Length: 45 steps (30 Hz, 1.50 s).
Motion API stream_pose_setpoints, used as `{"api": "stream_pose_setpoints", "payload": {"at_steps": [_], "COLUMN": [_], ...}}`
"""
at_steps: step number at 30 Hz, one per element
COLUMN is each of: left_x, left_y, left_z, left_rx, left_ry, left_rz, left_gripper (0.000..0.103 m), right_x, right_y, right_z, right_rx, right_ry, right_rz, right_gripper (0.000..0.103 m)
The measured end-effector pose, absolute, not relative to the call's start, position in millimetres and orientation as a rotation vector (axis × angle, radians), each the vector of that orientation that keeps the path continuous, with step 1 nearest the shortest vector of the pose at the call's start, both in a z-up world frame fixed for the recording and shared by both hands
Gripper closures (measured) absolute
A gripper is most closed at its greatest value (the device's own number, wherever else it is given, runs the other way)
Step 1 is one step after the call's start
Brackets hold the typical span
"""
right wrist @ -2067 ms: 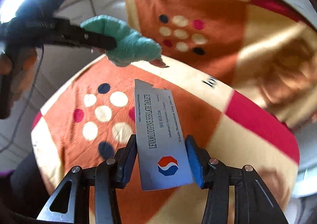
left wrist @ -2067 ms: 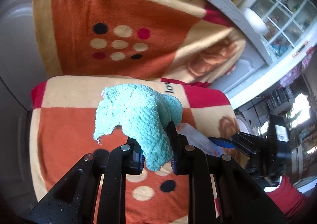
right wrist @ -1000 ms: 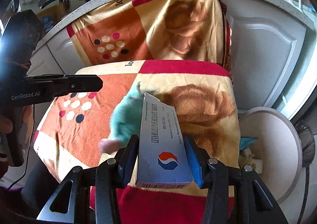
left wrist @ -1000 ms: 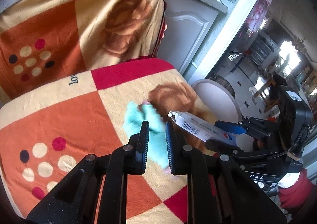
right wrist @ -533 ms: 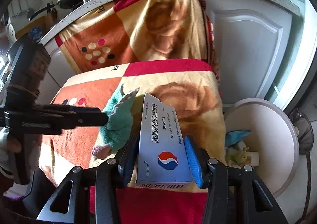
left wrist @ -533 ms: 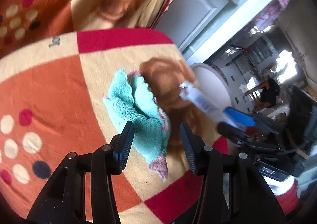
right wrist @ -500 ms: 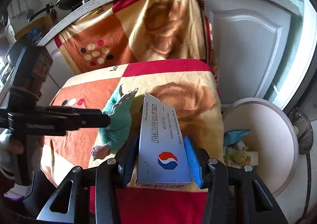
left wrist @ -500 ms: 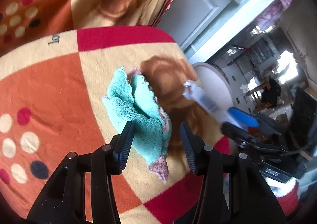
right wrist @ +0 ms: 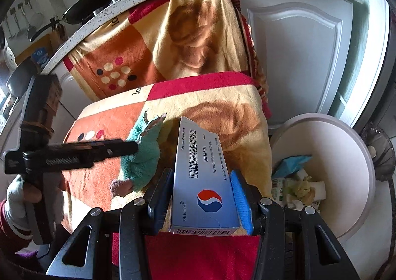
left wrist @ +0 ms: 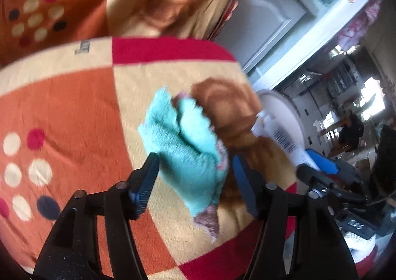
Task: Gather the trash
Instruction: 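Carry the towel and medicine box over the white bin and release both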
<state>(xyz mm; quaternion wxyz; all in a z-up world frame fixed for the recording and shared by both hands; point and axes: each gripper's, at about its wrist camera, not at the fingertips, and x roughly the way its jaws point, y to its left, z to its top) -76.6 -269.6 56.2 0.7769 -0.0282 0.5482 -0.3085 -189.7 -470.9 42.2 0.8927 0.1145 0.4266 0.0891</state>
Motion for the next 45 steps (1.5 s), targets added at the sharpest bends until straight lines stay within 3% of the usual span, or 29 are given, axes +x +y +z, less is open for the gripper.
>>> {"api": "stream_pose_setpoints", "payload": {"at_steps": [6, 9, 12, 26, 45], "left_x": [-70.0, -72.9, -78.4, -107.0, -123.6], "left_y": [-280.3, -281.3, -278.4, -328.1, -462.8], "left_z": [37.8, 41.6, 53.7, 107.9, 80.7], "left_rx": [-0.088, -0.054, -0.039, 0.083, 0.173], "left_ry": [1.218, 1.197, 1.163, 1.025, 1.122], "left_rz": [-0.617, -0.627, -0.649, -0.745, -0.93], "left_gripper": [0.037, 0.05, 0.053, 0.053, 0.053], "right_x": [-191.1, -192.9, -193.9, -210.6, -225.0], "right_y": [-469.3, -471.2, -473.6, -507.8, -620.4], "right_z": [43.7, 46.3, 47.7, 65.8, 16.6], "right_rx": [0.233, 0.232, 0.243, 0.278, 0.462], "right_ry": [0.881, 0.874, 0.867, 0.801, 0.87], "right_rz": [0.188, 0.184, 0.177, 0.094, -0.178], "right_gripper": [0.057, 0.057, 0.057, 0.057, 0.057]}}
